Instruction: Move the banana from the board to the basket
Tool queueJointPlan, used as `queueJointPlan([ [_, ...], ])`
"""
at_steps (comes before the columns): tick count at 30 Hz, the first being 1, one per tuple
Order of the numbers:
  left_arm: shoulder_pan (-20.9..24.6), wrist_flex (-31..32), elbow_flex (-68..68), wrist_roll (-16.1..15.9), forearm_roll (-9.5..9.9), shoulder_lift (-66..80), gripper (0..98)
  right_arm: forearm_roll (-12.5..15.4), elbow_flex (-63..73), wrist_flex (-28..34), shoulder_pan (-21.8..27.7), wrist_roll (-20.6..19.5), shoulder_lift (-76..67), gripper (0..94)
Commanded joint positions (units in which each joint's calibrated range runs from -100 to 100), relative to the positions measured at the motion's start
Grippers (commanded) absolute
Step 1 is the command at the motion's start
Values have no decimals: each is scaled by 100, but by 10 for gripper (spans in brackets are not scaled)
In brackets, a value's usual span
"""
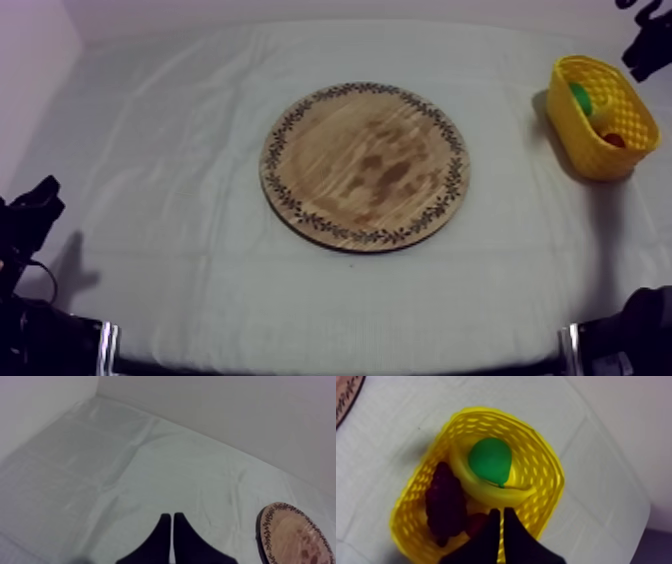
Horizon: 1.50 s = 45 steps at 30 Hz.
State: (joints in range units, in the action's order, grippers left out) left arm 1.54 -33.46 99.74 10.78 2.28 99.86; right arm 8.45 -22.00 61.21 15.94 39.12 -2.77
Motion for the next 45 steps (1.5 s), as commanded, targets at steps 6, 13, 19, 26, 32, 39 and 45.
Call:
queueJointPlan([
  [6, 2, 0, 4, -1, -1, -3, 1, 667, -1436, -532, 396, -269, -2028, 8],
  [13, 2, 0, 4, -1, -1, -3, 1, 35, -3317, -1641, -159, -1692, -4212, 7],
  [19, 2, 0, 4, -1, -1, -3, 1, -261, -4640, -1755, -608, -2350, -6000, 7],
  [26, 2, 0, 4, -1, -1, -3, 1, -146, -5911, -1772, -838, -2463, -7738, 7],
  [32, 2, 0, 4, -1, -1, -3, 1, -240, -6800, -1783, -1012, -2898, -8883, 7],
  [39, 2, 0, 4, -3, -1, -3, 1, -673, -7631, -2119, -1414, -3739, -9258, 6],
  [45, 2, 0, 4, -1, -1, -3, 1, -734, -7758, -2273, -1551, -3711, -9286, 5],
])
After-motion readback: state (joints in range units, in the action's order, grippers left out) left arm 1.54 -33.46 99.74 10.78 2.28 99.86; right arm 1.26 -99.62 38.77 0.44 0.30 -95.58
